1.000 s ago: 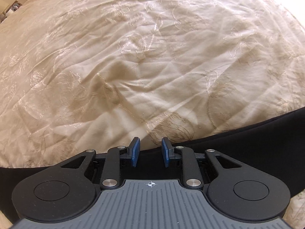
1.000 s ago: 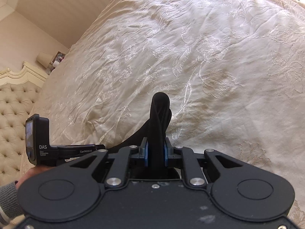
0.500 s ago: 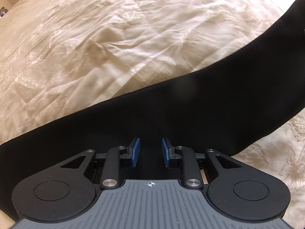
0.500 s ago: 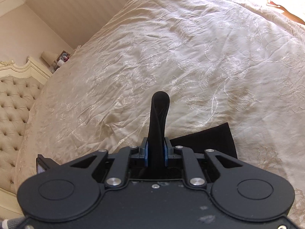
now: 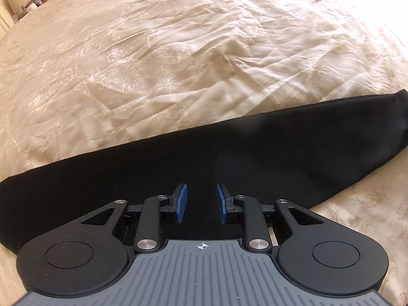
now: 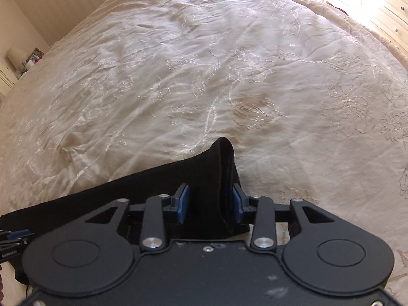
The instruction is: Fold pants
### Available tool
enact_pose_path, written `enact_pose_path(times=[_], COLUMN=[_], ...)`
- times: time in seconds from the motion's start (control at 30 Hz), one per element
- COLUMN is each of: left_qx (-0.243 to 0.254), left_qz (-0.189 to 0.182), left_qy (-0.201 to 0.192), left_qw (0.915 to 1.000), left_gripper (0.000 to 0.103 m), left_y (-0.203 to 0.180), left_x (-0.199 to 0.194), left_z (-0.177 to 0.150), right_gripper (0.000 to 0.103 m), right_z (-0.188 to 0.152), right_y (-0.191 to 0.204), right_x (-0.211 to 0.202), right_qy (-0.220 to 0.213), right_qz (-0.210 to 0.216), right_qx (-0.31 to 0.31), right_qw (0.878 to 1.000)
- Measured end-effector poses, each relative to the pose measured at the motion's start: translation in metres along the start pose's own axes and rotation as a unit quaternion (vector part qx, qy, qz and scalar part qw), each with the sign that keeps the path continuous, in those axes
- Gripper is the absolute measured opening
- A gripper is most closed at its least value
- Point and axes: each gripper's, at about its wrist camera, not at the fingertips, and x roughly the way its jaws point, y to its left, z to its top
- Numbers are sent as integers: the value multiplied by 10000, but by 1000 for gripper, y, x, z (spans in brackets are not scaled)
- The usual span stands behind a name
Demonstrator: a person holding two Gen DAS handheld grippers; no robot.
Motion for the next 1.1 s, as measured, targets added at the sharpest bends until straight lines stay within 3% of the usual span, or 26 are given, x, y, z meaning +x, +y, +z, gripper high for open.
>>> enact_pose_path(times=[0.27, 0.53, 0.57, 0.63, 0.67, 0.9, 1.1], left_qx=[-77, 265, 269, 250, 240, 266, 192], left_qz=[58, 59, 56, 10, -16, 9, -5], left_qy=[316, 297, 302, 328, 337, 154, 354], left_qw=[9995, 9992, 9992, 9991, 9991, 9995, 9992], left_gripper=[25, 25, 25, 25, 25, 25, 25], left_y=[-20, -49, -51, -56, -58, -75, -74], left_x=[2, 6, 7, 13, 15, 45, 79], left_z=[-7, 12, 15, 22, 25, 59, 90], right_gripper=[52, 59, 55, 26, 17, 17, 17], right_z=[0, 2, 3, 4, 4, 12, 21], right_y=[-36, -68, -71, -72, -73, -46, -9], right_x=[35, 64, 64, 61, 60, 20, -19], right_qy=[590, 740, 745, 711, 715, 324, 69], right_qz=[475, 1446, 1511, 1566, 1663, 1417, 1421], right_qx=[89, 768, 879, 930, 950, 919, 869], right_qw=[9971, 9837, 9818, 9807, 9789, 9851, 9860])
